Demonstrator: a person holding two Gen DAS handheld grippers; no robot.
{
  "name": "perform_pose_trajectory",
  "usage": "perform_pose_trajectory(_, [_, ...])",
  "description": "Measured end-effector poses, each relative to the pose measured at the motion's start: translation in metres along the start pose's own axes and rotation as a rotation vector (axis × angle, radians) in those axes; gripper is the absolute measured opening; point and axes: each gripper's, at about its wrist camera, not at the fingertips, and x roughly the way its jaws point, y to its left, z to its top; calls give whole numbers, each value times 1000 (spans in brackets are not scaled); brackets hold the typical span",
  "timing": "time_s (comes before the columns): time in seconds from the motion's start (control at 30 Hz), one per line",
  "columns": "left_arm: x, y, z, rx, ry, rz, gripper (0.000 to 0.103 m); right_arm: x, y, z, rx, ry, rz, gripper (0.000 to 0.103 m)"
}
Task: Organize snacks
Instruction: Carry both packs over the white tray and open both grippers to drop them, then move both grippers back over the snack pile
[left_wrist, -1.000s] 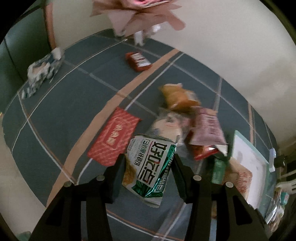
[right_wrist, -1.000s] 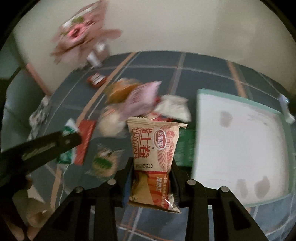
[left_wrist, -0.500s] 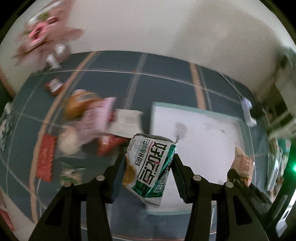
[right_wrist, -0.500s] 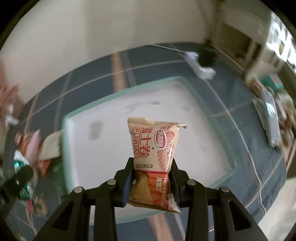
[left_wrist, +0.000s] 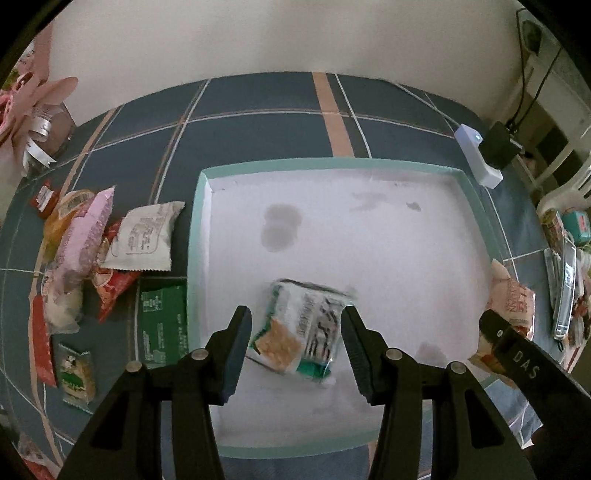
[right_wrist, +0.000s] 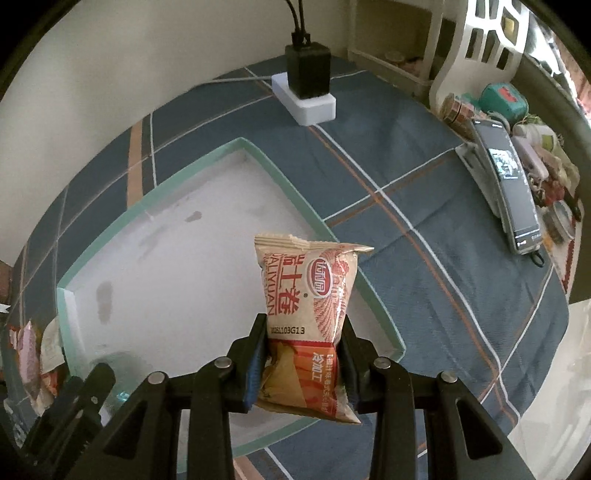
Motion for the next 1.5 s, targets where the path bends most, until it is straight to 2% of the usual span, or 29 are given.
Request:
perform_pose_trajectory(0.03, [-1, 2, 0, -4, -5, -1, 53, 0, 1, 0, -5, 1, 3, 38])
perform_pose_trajectory(0.1, [-2, 6, 0, -18, -9, -4, 61, -1, 4, -2, -15, 4, 9, 38])
perform_pose_trajectory(0.13, [-4, 9, 1, -24, -10, -4, 74, 0, 5, -2, -19, 6, 13, 38])
perform_pose_trajectory(0.17, [-6, 12, 1, -30, -12, 0, 83, -1, 6, -3, -20, 8, 21, 39])
perform_pose_trajectory(0.23, [-9, 17, 1, -40, -19, 15, 85, 0, 6, -2, -20, 10, 29, 45])
perform_pose_trajectory(0.27, [-10, 19, 1, -45, -21, 24, 86, -1, 7, -2, -23, 8, 29, 54])
perform_pose_trajectory(0.33, [-12, 25, 2, -56, -26, 49, 92, -2, 8, -3, -27, 5, 29, 65])
perform_pose_trajectory(0.4, [-14, 30, 3, -69, -36, 71, 95, -3, 11, -4, -34, 5, 34, 69])
perform_pose_trajectory(0.47, [-15, 35, 3, -80, -42, 86, 101, -4, 13, -5, -43, 4, 35, 82])
perform_pose_trajectory(0.67, [-22, 48, 3, -111, -62, 88, 102, -13, 22, -8, -68, -33, 49, 103])
perform_pose_trajectory(0.83, [-26, 58, 4, -146, -81, 77, 102, -20, 28, -9, -82, -54, 75, 103])
perform_pose_trajectory(1.0, [-32, 69, 5, -177, -113, 63, 102, -28, 36, -9, -84, -53, 139, 103])
perform_pose_trajectory(1.17, [-41, 79, 6, -202, -142, 64, 102, -35, 43, -12, -98, -84, 124, 103])
perform_pose_trajectory(1.33, [-50, 94, 7, -216, -156, 126, 102, -39, 52, -13, -129, -89, 162, 103])
perform_pose_trajectory(1.5, [-43, 117, 3, -203, -94, 233, 102, -40, 69, -17, -159, -53, 223, 103])
